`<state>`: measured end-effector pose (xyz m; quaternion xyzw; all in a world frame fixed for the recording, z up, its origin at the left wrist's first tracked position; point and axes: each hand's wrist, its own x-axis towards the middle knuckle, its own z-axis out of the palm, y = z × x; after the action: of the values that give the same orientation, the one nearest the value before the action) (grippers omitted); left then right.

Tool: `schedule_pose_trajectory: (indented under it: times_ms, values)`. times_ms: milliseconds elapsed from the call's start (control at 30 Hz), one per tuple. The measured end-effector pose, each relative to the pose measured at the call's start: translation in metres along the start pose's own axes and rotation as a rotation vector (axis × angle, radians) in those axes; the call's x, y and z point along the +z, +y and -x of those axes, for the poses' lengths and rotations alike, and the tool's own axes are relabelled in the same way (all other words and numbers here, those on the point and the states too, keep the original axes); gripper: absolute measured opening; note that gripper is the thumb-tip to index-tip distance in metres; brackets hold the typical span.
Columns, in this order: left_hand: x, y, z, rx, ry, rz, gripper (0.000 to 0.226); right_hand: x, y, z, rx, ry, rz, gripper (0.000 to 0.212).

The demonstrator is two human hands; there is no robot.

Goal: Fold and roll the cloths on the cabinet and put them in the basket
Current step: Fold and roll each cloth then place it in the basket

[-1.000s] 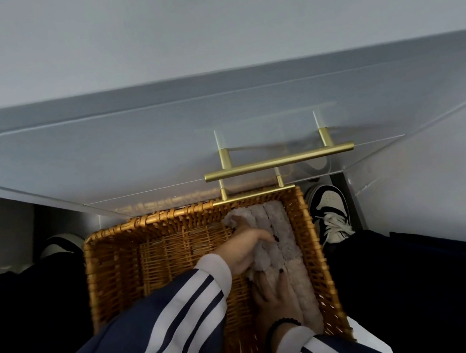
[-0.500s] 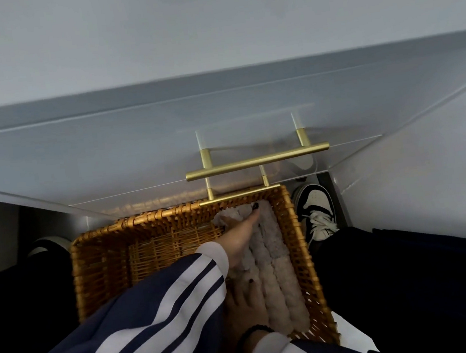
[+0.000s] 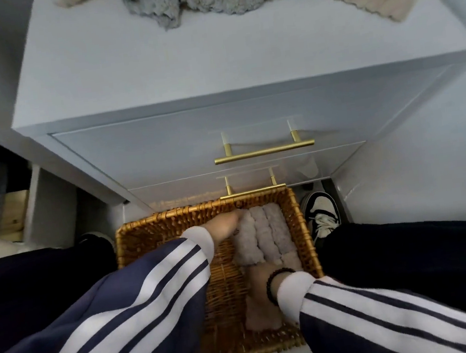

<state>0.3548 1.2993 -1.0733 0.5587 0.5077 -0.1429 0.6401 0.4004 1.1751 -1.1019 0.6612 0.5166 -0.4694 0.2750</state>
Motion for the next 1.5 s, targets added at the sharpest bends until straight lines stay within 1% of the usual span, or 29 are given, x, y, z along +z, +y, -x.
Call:
schedule_pose_trajectory:
  times_ms: [67, 100, 167, 200, 233, 300, 400, 467, 567, 667, 767, 833, 933, 1000, 1100, 1200, 1267, 1333, 1433, 1500]
  values:
    - [-0.012, 0.013, 0.019, 0.054, 0.065, -0.110, 0.026, -0.020, 0.010, 0.012, 0.022, 0.029, -0.047, 0.040]
    - [-0.019, 0.022, 0.033, 0.067, 0.095, -0.161, 0.023, -0.031, 0.014, 0.019, 0.034, 0.020, -0.061, 0.040]
    - [-0.027, 0.036, 0.052, 0.041, 0.105, -0.223, 0.021, -0.051, 0.021, 0.035, 0.050, 0.044, -0.021, 0.040]
    - [-0.032, 0.045, 0.065, 0.021, 0.109, -0.239, 0.019, -0.062, 0.022, 0.042, 0.047, 0.087, -0.022, 0.040]
    - [-0.033, 0.052, 0.076, -0.003, 0.105, -0.241, 0.020, -0.072, 0.023, 0.052, 0.042, 0.124, -0.009, 0.041]
    - [-0.039, 0.065, 0.097, 0.000, 0.114, -0.268, 0.031, -0.094, 0.019, 0.076, 0.025, 0.206, -0.001, 0.044]
    - [-0.040, 0.082, 0.121, 0.027, 0.103, -0.297, 0.036, -0.121, 0.015, 0.109, -0.019, 0.294, -0.001, 0.039]
    - [-0.042, 0.092, 0.140, 0.030, 0.105, -0.333, 0.034, -0.139, 0.015, 0.135, -0.026, 0.338, -0.008, 0.035]
    - [-0.051, 0.107, 0.166, 0.056, 0.123, -0.320, 0.025, -0.164, 0.016, 0.181, -0.061, 0.398, -0.057, 0.039]
    - [-0.065, 0.119, 0.197, 0.179, 0.171, -0.269, 0.022, -0.184, 0.017, 0.226, -0.141, 0.484, -0.160, 0.043]
    - [-0.081, 0.130, 0.221, 0.329, 0.195, -0.125, 0.014, -0.197, 0.018, 0.253, -0.243, 0.628, -0.357, 0.036]
    - [-0.092, 0.138, 0.228, 0.414, 0.239, -0.030, 0.016, -0.206, 0.014, 0.260, -0.300, 0.742, -0.526, 0.029]
    - [-0.100, 0.154, 0.229, 0.488, 0.293, 0.067, 0.018, -0.220, 0.011, 0.263, -0.353, 0.932, -0.693, 0.023]
    - [-0.099, 0.155, 0.230, 0.506, 0.292, 0.117, 0.018, -0.223, 0.010, 0.259, -0.385, 0.987, -0.764, 0.020]
    - [-0.106, 0.163, 0.226, 0.543, 0.264, 0.127, 0.019, -0.236, 0.013, 0.254, -0.383, 1.063, -0.742, 0.018]
    - [-0.118, 0.169, 0.220, 0.578, 0.272, 0.170, 0.022, -0.254, 0.016, 0.251, -0.392, 1.162, -0.684, 0.016]
    - [-0.126, 0.173, 0.214, 0.589, 0.291, 0.212, 0.022, -0.269, 0.019, 0.246, -0.404, 1.270, -0.685, 0.017]
    - [-0.131, 0.178, 0.213, 0.589, 0.306, 0.230, 0.021, -0.282, 0.020, 0.242, -0.404, 1.447, -0.722, 0.024]
    - [-0.134, 0.188, 0.217, 0.627, 0.319, 0.263, 0.019, -0.300, 0.025, 0.236, -0.401, 1.799, -0.711, 0.034]
    - [-0.132, 0.193, 0.221, 0.665, 0.306, 0.286, 0.019, -0.308, 0.033, 0.232, -0.333, 1.902, -0.614, 0.040]
